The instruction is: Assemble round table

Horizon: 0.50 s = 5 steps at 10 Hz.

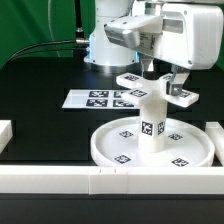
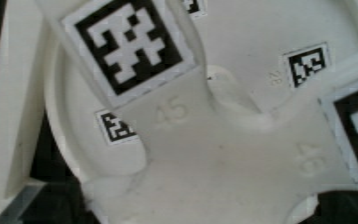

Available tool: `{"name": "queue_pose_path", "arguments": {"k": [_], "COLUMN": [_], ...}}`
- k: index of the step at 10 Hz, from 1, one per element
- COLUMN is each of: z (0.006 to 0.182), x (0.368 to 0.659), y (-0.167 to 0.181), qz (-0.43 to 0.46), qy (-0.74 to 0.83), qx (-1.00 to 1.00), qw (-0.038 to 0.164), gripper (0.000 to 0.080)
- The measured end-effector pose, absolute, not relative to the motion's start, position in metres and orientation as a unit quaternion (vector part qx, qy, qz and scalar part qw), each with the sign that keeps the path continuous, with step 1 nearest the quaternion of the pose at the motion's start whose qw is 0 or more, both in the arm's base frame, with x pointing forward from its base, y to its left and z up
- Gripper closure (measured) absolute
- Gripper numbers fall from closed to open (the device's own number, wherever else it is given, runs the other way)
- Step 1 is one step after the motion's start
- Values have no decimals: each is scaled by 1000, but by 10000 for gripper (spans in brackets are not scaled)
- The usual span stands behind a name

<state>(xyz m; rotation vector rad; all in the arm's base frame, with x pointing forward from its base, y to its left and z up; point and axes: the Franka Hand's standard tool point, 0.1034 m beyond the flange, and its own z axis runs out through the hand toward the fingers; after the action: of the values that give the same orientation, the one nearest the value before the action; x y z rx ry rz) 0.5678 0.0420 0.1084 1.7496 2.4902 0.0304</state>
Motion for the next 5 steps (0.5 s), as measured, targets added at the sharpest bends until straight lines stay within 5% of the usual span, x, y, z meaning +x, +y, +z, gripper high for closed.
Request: {"name": "queue_pose_path", "arguments": {"k": [5], "z": [119], "x": [572], "y": [21], "qz": [15], "qy": [781], "qx": [622], "qw": [56], "gripper": [150]}}
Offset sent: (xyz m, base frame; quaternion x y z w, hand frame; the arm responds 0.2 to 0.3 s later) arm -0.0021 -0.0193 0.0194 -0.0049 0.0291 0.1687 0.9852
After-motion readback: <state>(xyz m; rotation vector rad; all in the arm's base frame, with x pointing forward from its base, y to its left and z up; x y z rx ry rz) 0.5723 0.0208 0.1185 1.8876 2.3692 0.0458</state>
